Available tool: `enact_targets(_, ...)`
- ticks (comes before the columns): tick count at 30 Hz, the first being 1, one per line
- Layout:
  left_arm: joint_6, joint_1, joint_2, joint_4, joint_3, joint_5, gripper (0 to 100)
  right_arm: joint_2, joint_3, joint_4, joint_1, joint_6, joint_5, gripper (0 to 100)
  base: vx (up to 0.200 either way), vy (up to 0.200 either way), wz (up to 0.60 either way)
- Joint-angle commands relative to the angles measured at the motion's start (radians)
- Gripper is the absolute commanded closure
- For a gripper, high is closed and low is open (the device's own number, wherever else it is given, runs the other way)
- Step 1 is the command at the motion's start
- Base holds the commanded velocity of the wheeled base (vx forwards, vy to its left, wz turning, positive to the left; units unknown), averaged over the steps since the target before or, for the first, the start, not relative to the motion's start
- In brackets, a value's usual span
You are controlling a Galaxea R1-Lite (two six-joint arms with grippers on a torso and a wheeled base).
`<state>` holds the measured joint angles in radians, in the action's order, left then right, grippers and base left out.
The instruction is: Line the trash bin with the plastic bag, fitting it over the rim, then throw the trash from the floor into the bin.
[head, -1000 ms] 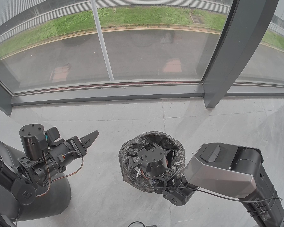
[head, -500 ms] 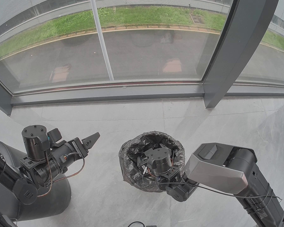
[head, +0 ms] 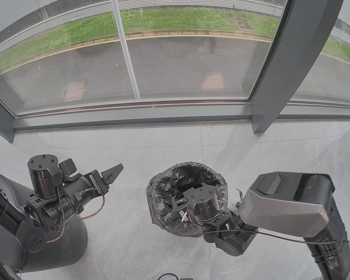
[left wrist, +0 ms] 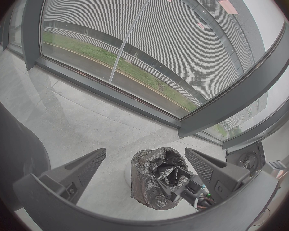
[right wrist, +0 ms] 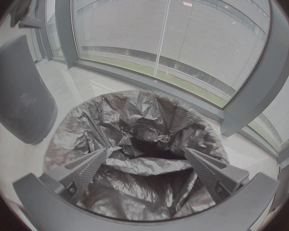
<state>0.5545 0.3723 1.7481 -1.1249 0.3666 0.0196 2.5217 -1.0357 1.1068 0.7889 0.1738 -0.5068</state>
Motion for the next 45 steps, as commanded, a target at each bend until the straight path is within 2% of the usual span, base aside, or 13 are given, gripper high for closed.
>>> enact_targets(1, 0.001, 0.002, -0.001, -0.001, -0.002, 0.0, 0, -0.235, 0.214, 0.005, 0.061, -0.065, -0.001, 0, 0.0, 0.0, 0.0)
enact_targets(8, -0.031, 0.028, -0.067, -0.038, -0.026, 0.014, 0, -0.44, 0.474, 0.062, 0.046, -0.148, -0.006, 0, 0.0, 0.0, 0.0)
enact_targets(12, -0.174, 0.037, -0.21, -0.069, -0.084, 0.046, 0, -0.529, 0.572, 0.102, -0.082, -0.163, -0.007, 0, 0.0, 0.0, 0.0)
enact_targets(15, -0.284, 0.031, -0.318, -0.065, -0.143, 0.135, 0, -0.554, 0.595, 0.105, -0.185, -0.18, -0.001, 0, 0.0, 0.0, 0.0)
enact_targets(21, -0.433, 0.031, -0.539, -0.038, -0.31, 0.2, 0, -0.506, 0.606, 0.104, -0.29, -0.212, 0.068, 0, 0.0, 0.0, 0.0)
enact_targets(22, -0.452, 0.031, -0.659, 0.034, -0.365, 0.201, 0, -0.458, 0.602, 0.105, -0.33, -0.212, 0.128, 0, 0.0, 0.0, 0.0)
enact_targets(24, -0.452, 0.031, -0.677, 0.05, -0.367, 0.201, 0, -0.451, 0.6, 0.104, -0.336, -0.211, 0.137, 0, 0.0, 0.0, 0.0)
enact_targets(25, -0.438, 0.028, -0.855, 0.26, -0.367, 0.201, 0, -0.4, 0.576, 0.104, -0.402, -0.211, 0.211, 0, 0.0, 0.0, 0.0)
enact_targets(28, -0.389, 0.028, -1.07, 0.56, -0.328, 0.2, 0, -0.353, 0.53, 0.091, -0.442, -0.212, 0.289, 0, 0.0, 0.0, 0.0)
enact_targets(32, -0.26, 0.028, -1.299, 0.996, -0.176, 0.194, 0, -0.294, 0.428, 0.03, -0.471, -0.214, 0.34, 0, 0.0, 0.0, 0.0)
enact_targets(35, -0.168, 0.007, -1.368, 1.212, -0.09, 0.192, 0, -0.253, 0.296, -0.099, -0.493, -0.226, 0.343, 0, 0.0, 0.0, 0.0)
enact_targets(40, -0.186, -0.112, -1.435, 1.241, -0.132, 0.195, 0, -0.242, 0.049, -0.41, -0.516, -0.318, 0.344, 0, 0.0, 0.0, 0.0)
enact_targets(45, -0.314, -0.329, -1.581, 1.272, -0.183, 0.197, 0, -0.215, -0.139, -0.63, -0.522, -0.363, 0.346, 0, 0.0, 0.0, 0.0)
